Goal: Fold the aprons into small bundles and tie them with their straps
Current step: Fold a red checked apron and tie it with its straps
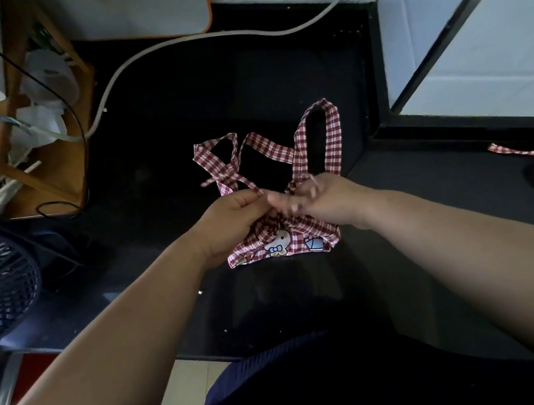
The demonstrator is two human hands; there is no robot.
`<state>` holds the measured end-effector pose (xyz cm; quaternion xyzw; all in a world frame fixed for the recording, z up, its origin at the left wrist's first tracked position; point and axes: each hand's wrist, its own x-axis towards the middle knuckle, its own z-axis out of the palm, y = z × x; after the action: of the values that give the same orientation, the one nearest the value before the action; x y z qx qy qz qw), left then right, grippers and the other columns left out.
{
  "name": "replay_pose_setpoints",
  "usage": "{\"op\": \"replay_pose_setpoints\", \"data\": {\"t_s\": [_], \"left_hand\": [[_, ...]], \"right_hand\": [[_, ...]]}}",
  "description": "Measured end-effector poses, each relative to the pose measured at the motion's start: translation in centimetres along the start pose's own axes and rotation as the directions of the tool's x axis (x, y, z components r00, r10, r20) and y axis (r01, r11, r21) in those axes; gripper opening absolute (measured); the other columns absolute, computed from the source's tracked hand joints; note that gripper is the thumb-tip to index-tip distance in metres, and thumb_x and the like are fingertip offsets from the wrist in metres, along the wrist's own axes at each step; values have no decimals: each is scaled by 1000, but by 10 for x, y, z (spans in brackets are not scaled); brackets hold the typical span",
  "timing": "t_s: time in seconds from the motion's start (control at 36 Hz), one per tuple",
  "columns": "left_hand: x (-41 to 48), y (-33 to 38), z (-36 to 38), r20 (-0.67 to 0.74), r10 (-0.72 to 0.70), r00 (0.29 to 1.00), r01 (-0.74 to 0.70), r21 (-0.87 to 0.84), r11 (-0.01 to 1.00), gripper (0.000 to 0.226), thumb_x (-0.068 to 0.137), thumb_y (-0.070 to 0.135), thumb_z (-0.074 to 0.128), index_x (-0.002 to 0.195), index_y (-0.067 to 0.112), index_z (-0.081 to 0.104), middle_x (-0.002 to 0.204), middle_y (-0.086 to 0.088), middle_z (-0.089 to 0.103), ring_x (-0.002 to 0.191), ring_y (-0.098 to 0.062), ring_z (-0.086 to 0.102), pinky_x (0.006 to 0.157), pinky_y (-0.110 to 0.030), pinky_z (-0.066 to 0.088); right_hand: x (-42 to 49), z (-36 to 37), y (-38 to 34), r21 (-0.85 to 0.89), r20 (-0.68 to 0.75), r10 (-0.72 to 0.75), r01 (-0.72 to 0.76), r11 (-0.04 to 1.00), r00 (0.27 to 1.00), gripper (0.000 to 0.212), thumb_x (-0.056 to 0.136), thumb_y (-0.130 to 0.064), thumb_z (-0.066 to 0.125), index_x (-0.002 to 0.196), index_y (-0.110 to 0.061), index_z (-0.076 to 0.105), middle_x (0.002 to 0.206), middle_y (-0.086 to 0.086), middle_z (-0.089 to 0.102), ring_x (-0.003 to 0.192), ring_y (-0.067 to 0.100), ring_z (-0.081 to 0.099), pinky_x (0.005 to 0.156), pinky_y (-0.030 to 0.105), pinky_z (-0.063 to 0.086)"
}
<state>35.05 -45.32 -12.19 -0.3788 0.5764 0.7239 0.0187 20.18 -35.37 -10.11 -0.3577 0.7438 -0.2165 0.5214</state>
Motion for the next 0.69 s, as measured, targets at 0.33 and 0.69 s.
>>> {"op": "replay_pose_setpoints", "data": {"t_s": [0.33,0.69], "left_hand": [[-1,-3,1,-20,49,999,-52,-239,970,33,77,27,61,101,7,70,104,1,74,103,-9,67,85,-20,52],[-4,-10,-3,-169,62,984,-105,-261,960,29,75,28,64,96,10,72,105,-4,73,108,-18,66,94,-31,51]], "right_hand": [[9,12,-1,113,-168,84,-65,991,982,26,97,-32,51,100,-12,68,96,2,67,88,13,61,78,23,48],[1,7,0,821,-32,46,0,571,998,12,88,-14,65,81,-11,55,96,9,65,98,25,63,96,44,50]]}}
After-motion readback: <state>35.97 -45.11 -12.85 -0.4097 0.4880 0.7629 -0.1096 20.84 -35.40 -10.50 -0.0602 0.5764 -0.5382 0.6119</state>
